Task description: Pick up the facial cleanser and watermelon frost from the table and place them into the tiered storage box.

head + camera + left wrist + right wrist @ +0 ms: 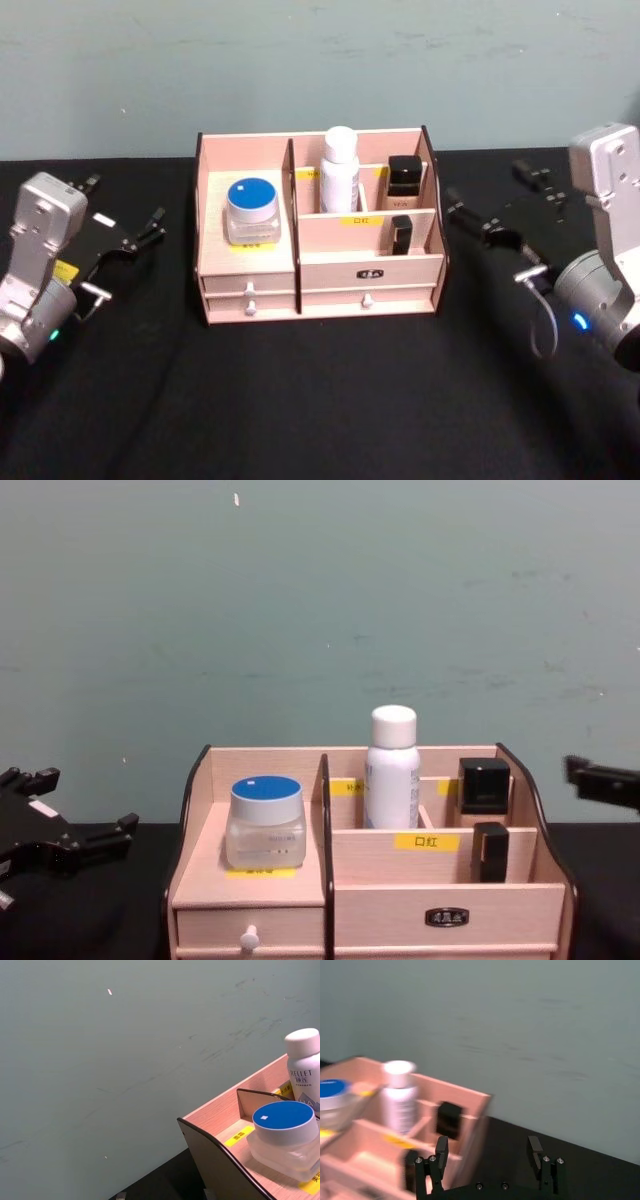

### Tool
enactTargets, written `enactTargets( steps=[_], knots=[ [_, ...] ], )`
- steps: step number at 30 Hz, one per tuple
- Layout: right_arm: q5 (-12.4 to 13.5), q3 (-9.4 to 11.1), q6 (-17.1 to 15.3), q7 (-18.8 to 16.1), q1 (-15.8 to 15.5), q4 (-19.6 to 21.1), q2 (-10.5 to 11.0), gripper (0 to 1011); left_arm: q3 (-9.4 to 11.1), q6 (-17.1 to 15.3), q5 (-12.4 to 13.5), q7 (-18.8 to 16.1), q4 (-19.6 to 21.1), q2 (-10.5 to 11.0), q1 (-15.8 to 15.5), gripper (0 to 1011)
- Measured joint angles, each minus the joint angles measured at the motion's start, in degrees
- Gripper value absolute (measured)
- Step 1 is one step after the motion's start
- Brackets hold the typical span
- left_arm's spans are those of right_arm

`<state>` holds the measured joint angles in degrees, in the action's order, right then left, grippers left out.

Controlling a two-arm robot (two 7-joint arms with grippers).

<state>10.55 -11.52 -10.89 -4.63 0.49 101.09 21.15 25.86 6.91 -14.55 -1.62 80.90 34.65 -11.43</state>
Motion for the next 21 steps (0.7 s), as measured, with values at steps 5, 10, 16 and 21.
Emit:
enactTargets(
  steps=[5, 10, 16, 21],
  knots=[
    [-4.3, 0.8, 0.8, 5.7, 2.3, -4.3, -2.6, 1002, 0.0, 0.0, 0.0, 0.0, 0.0, 0.0, 0.0, 1001],
    [-8.3, 0.5, 1.2, 9.3, 5.7, -9.4, -4.5, 1002, 0.0, 0.0, 0.0, 0.0, 0.0, 0.0, 0.0, 1001],
    [-10.7, -0.4, 1.2, 10.0, 9.4, -14.3, -6.3, 1002, 0.0, 0.0, 0.0, 0.0, 0.0, 0.0, 0.0, 1001],
    [-10.9, -0.5, 1.2, 9.7, 10.0, -15.1, -6.6, 1002, 0.0, 0.0, 0.0, 0.0, 0.0, 0.0, 0.0, 1001]
  ],
)
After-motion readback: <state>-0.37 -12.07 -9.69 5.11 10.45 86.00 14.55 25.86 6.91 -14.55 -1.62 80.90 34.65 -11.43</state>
